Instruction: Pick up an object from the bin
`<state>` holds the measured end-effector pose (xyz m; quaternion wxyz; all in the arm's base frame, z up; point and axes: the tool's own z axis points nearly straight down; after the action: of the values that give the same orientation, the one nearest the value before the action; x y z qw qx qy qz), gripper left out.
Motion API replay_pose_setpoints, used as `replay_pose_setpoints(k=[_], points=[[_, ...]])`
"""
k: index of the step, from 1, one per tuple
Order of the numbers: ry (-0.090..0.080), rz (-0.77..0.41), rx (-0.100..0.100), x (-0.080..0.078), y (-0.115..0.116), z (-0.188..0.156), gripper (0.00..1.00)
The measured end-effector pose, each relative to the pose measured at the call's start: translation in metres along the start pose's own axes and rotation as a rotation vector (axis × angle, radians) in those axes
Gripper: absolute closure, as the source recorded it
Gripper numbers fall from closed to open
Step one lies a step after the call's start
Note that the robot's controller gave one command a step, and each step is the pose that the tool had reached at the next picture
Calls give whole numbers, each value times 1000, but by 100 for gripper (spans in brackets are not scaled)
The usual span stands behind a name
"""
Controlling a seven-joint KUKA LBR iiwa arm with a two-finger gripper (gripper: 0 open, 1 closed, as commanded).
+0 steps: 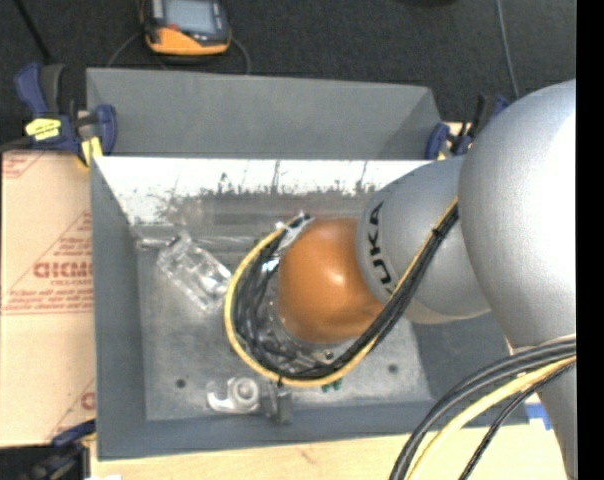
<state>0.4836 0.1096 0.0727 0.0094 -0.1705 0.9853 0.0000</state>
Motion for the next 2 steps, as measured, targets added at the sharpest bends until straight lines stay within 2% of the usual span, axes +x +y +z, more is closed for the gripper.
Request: replay_pose_setpoints(k=[1,2], points=[[-1,-123,1,-4,15,0,0],[10,-118,-2,-1,16,0,100]])
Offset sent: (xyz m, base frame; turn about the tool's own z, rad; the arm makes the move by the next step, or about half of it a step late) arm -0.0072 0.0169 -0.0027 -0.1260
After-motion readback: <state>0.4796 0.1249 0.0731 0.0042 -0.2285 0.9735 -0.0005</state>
